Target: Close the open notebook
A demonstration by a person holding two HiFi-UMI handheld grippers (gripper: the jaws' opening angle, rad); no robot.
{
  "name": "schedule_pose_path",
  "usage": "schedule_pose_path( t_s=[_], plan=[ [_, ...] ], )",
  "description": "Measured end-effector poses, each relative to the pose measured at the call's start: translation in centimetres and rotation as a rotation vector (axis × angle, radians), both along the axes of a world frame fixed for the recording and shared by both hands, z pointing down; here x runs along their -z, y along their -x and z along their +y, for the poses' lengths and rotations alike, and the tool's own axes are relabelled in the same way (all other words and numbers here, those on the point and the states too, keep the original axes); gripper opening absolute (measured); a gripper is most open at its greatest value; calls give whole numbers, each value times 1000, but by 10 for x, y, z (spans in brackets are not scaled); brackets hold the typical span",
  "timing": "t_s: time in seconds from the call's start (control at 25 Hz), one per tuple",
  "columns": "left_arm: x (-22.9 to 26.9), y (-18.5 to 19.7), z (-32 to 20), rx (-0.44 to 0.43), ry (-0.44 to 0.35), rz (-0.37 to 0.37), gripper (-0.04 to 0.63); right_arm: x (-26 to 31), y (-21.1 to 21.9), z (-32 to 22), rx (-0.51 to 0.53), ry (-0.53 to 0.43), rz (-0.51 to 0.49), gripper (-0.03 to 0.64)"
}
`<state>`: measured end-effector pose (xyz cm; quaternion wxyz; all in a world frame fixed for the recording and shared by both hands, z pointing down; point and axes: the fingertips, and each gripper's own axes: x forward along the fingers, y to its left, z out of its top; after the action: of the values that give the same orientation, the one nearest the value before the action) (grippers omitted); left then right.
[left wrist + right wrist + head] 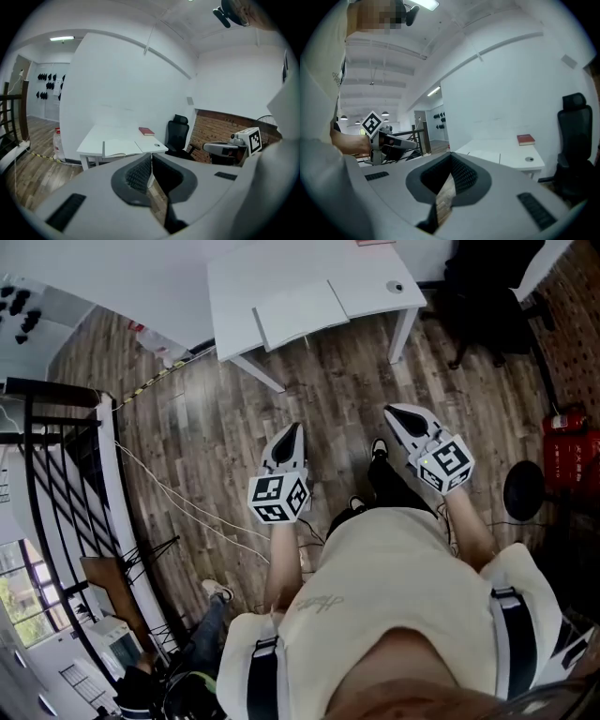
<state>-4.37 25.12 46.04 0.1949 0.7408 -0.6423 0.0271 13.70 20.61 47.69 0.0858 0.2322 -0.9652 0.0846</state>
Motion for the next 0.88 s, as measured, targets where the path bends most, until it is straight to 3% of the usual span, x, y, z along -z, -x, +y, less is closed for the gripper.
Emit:
schedule_pose_path(
  t_s=[0.2,0.56,0.88],
  plan=[
    [10,7,-45,46,2,-34,23,5,10,-43,39,-52,-2,8],
    [22,14,-91,108,10,-105,23,6,9,-111,60,-46,-18,8],
    [9,21,-103,202,18,-71,23,6,23,-141,143,-64,-6,8]
  ],
)
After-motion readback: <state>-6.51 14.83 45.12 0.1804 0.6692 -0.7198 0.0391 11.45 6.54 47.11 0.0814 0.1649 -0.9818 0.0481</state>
